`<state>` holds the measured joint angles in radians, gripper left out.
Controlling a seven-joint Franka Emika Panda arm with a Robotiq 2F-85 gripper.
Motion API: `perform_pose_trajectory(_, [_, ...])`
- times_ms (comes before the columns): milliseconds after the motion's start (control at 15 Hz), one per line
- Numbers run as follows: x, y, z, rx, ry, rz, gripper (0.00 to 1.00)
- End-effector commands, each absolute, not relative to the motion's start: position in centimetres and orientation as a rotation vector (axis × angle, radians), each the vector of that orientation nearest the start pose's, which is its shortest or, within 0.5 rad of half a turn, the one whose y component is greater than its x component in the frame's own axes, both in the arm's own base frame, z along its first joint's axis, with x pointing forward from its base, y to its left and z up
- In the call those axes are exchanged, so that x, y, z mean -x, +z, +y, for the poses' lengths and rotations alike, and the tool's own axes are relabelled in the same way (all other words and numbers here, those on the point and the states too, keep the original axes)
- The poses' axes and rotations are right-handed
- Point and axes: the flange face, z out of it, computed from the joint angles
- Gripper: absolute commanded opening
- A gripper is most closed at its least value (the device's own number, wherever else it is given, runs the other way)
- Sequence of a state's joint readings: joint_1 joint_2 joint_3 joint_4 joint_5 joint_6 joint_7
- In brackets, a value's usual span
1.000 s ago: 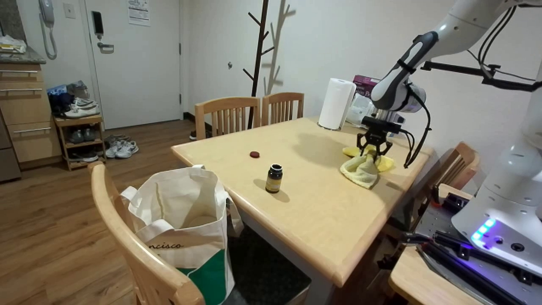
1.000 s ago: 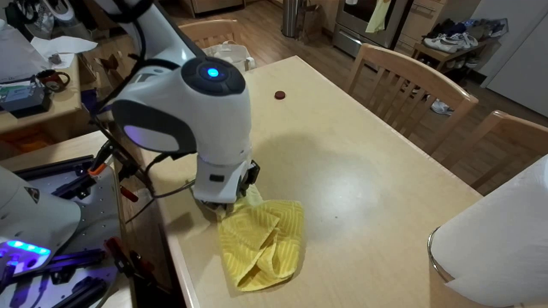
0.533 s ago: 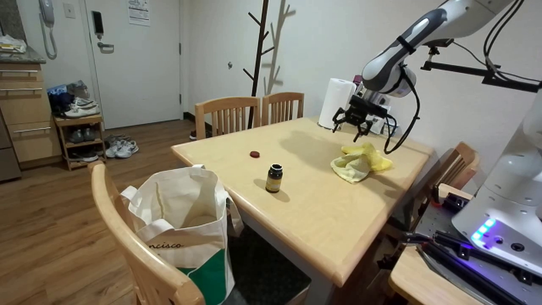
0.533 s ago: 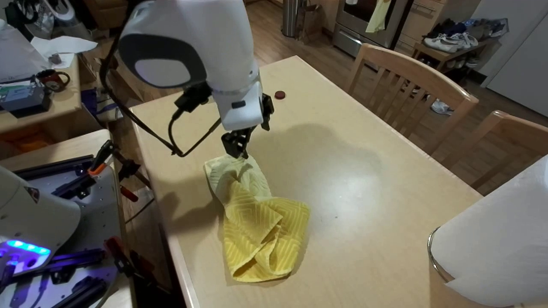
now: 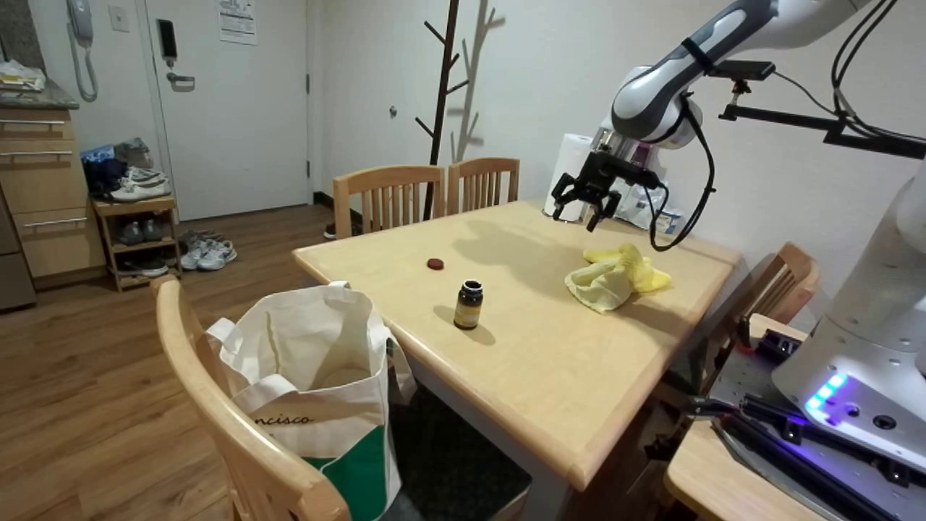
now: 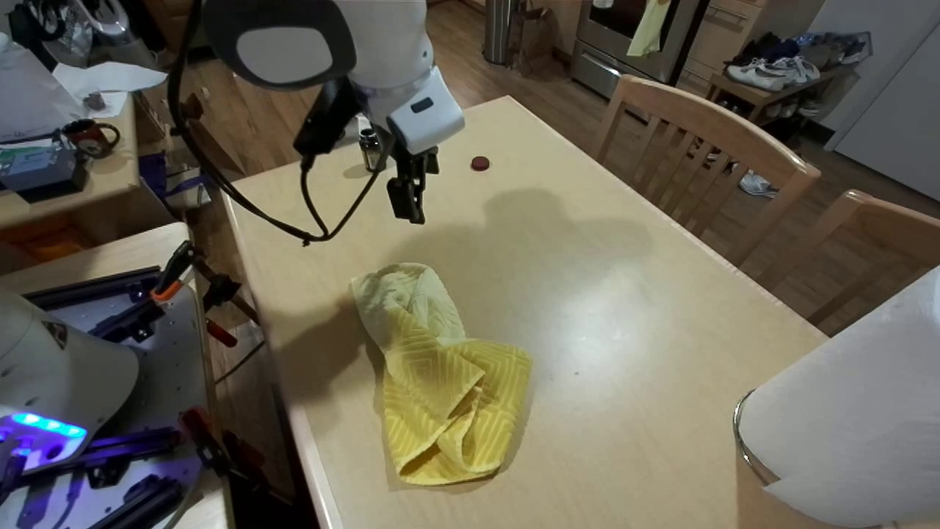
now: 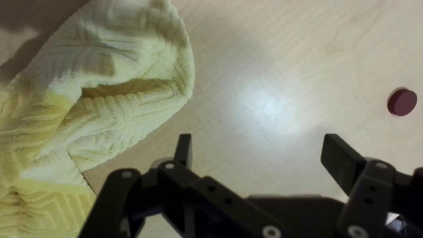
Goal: Use the yellow towel to wipe the table
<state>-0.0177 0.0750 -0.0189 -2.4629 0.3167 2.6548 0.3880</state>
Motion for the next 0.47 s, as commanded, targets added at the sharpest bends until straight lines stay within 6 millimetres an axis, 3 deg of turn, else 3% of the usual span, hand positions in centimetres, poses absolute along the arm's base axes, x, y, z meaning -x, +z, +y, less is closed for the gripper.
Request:
perform_pose_trajectory(0, [-48.94,28.36,-1.37,2.896,-0.109,0.741,1.00])
perform_pose_trajectory(133, [-49.28,28.18,-1.00,2.950,-0.094,0.598,1.00])
perform_pose_trajectory(200, [-49.03,27.78,-1.24,2.903,-0.116,0.734,1.00])
perform_pose_trajectory(400, [-49.05,27.76,-1.25,2.908,-0.116,0.723,1.00])
